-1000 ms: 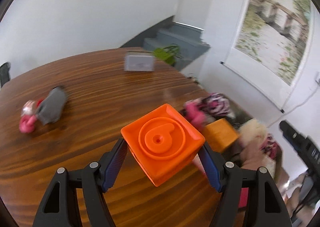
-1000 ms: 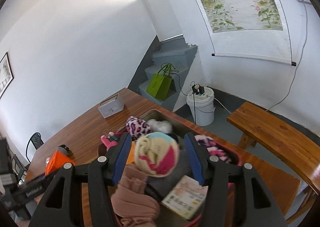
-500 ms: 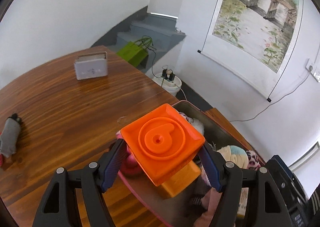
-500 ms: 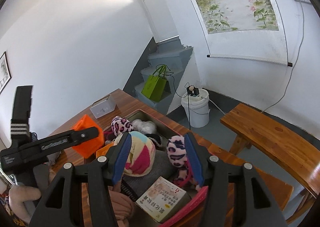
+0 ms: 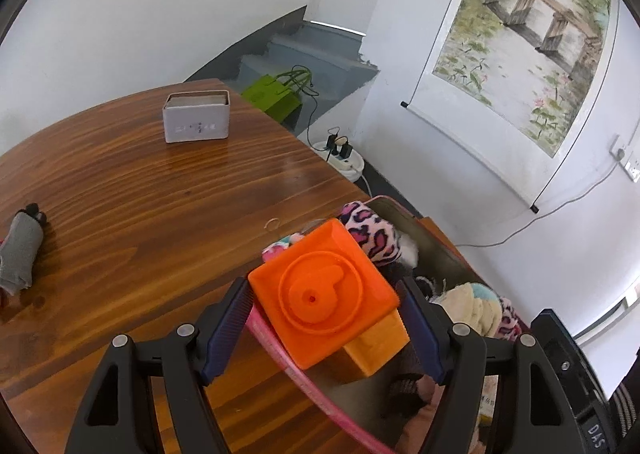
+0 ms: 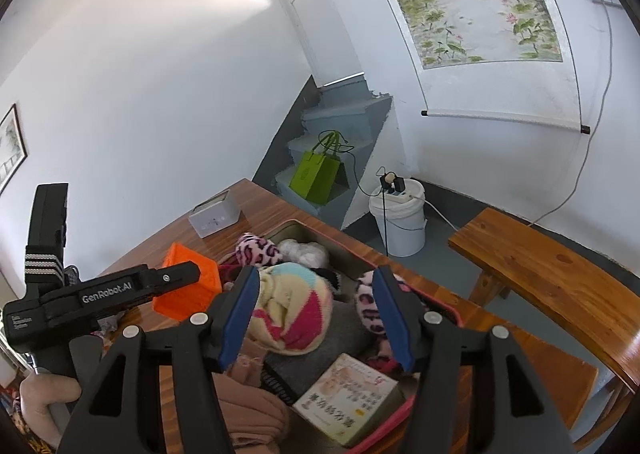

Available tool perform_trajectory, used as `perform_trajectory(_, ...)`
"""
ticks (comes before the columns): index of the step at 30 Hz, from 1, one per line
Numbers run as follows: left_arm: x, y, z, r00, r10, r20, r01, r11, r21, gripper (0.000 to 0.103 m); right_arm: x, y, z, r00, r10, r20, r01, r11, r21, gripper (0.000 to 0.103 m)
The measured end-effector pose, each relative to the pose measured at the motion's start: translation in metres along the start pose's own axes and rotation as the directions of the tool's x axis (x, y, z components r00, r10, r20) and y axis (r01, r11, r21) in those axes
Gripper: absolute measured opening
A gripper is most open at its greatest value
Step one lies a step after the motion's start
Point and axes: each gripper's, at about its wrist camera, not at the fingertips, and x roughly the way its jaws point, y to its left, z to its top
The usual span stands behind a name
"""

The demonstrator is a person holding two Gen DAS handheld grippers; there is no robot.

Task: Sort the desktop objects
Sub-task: 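Lower the orange cube into the box and open the left gripper, then move both grippers back over the toys on the table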

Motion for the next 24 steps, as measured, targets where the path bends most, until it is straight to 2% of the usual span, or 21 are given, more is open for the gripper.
perform_trajectory(5, 0.007, -0.001, -0.008, 0.999, -0.024, -0.049, 0.025, 0.999, 0.027, 0.075, -0.004, 0.01, -0.002, 1.0, 0.01, 0.003, -0.01, 1.0, -0.02, 0.063)
perform_trajectory(8, 0.005, -0.002, -0.01, 0.998, -0.031, -0.047, 0.033, 0.999, 0.039, 0.075, -0.006, 0.012, -0.003, 1.0, 0.01, 0.004, -0.01, 1.0, -0.022, 0.063)
perform_trajectory(12, -0.005, 0.0, -0.008, 0.998, -0.057, -0.015, 0.058, 0.998, 0.028, 0.075, -0.007, 0.015, -0.003, 1.0, 0.011, 0.009, -0.011, 1.0, -0.026, 0.063)
perform_trajectory(17, -0.027, 0.012, -0.005, 0.998, -0.049, 0.044, 0.048, 0.999, 0.005, 0.075, -0.01, 0.022, -0.002, 1.0, 0.02, 0.014, -0.02, 0.999, -0.034, 0.064)
perform_trajectory(24, -0.061, 0.053, -0.012, 0.993, 0.018, 0.118, -0.011, 0.998, -0.062, 0.075, -0.012, 0.052, -0.004, 0.997, 0.071, 0.012, -0.07, 0.994, -0.081, 0.065)
